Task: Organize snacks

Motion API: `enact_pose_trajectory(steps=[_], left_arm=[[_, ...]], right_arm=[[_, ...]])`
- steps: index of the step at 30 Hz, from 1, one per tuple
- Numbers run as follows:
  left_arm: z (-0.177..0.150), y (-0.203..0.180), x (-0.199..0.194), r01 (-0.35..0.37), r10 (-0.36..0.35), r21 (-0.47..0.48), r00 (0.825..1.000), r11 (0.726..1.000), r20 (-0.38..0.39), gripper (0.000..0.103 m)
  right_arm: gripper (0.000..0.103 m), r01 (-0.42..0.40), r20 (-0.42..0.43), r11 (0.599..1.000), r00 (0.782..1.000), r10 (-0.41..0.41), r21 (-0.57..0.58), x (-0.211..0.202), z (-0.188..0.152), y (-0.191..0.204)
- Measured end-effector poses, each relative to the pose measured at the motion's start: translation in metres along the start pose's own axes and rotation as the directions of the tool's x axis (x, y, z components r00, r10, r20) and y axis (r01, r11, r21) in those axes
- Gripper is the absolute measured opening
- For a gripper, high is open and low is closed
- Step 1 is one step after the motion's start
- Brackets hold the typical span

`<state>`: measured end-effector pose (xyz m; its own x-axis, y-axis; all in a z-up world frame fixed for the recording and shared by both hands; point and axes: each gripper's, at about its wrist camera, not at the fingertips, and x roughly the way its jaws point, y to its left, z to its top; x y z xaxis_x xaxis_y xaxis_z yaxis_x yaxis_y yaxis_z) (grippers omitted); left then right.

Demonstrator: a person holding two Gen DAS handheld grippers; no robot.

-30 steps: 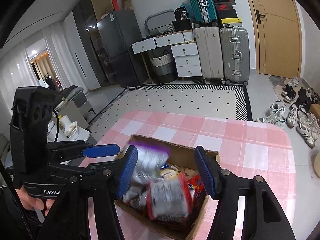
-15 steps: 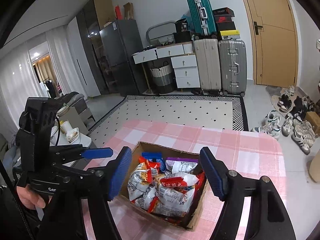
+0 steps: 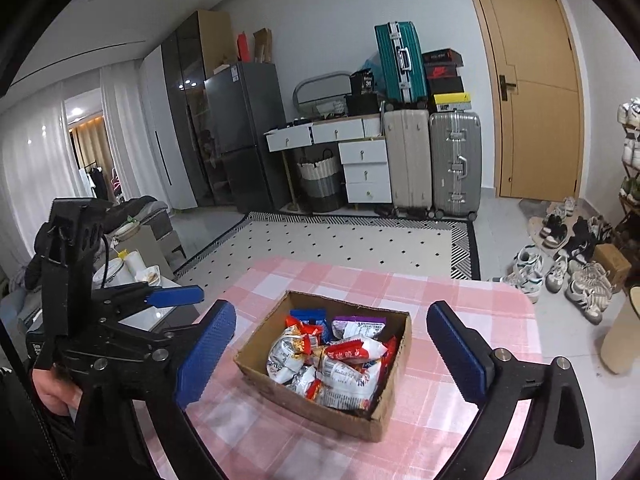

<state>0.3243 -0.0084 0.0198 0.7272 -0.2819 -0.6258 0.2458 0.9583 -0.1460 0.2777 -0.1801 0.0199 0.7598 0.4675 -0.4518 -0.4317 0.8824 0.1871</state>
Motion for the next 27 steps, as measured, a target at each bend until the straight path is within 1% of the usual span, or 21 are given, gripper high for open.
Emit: enact_pose_trajectory(steps=[4,6,10,12,14,15,18,20,22,24,25,27], left_arm=[[-0.011,-0.011,-0.030,-0.044,0.043,0.035,0.999,0.998,0.029,0.085],[-0.016,-0.013,-0.043,-0.040,0.038,0.037,0.999,0.999,0.038,0.085],[-0.029,-0.016,-0.072,-0.057,0.055,0.034,0.997,0.998,0.062,0.087],[-0.039,-0.018,-0.091,-0.069,0.066,0.035,0.994,0.997,0.089,0.089],[-0.048,-0.020,-0.107,-0.094,0.090,0.037,0.990,0.995,0.108,0.095],[-0.053,-0.023,-0.116,-0.116,0.110,0.037,0.986,0.993,0.122,0.101],[-0.068,-0.026,-0.140,-0.150,0.141,0.045,0.977,0.988,0.162,0.102],[-0.079,-0.029,-0.154,-0.163,0.153,0.049,0.973,0.985,0.171,0.102],[-0.086,-0.028,-0.164,-0.167,0.158,0.038,0.973,0.985,0.169,0.102],[-0.096,-0.025,-0.175,-0.142,0.139,0.008,0.978,0.990,0.158,0.102],[-0.102,-0.024,-0.180,-0.128,0.127,-0.005,0.979,0.992,0.158,0.102],[-0.115,-0.023,-0.192,-0.129,0.132,-0.028,0.978,0.991,0.164,0.102]], right_arm=[[0.099,0.016,0.023,1.000,1.000,-0.015,-0.016,-0.027,-0.006,0.007],[0.100,0.016,0.036,1.000,0.999,-0.015,-0.016,-0.041,-0.010,0.011],[0.101,0.018,0.057,1.000,0.998,-0.017,-0.015,-0.064,-0.020,0.020],[0.101,0.022,0.068,0.999,0.997,-0.020,-0.023,-0.077,-0.027,0.026],[0.101,0.026,0.076,0.999,0.997,-0.023,-0.031,-0.087,-0.036,0.033],[0.101,0.027,0.078,0.999,0.997,-0.025,-0.029,-0.092,-0.039,0.036],[0.101,0.026,0.086,1.000,0.996,-0.024,-0.016,-0.105,-0.051,0.042],[0.101,0.027,0.103,1.000,0.994,-0.026,-0.013,-0.118,-0.062,0.048],[0.102,0.029,0.106,1.000,0.994,-0.027,-0.013,-0.125,-0.072,0.053],[0.102,0.029,0.108,0.999,0.994,-0.028,-0.013,-0.131,-0.083,0.058],[0.102,0.036,0.107,0.999,0.994,-0.036,-0.006,-0.134,-0.090,0.061],[0.102,0.023,0.116,0.999,0.993,-0.025,0.024,-0.140,-0.103,0.064]])
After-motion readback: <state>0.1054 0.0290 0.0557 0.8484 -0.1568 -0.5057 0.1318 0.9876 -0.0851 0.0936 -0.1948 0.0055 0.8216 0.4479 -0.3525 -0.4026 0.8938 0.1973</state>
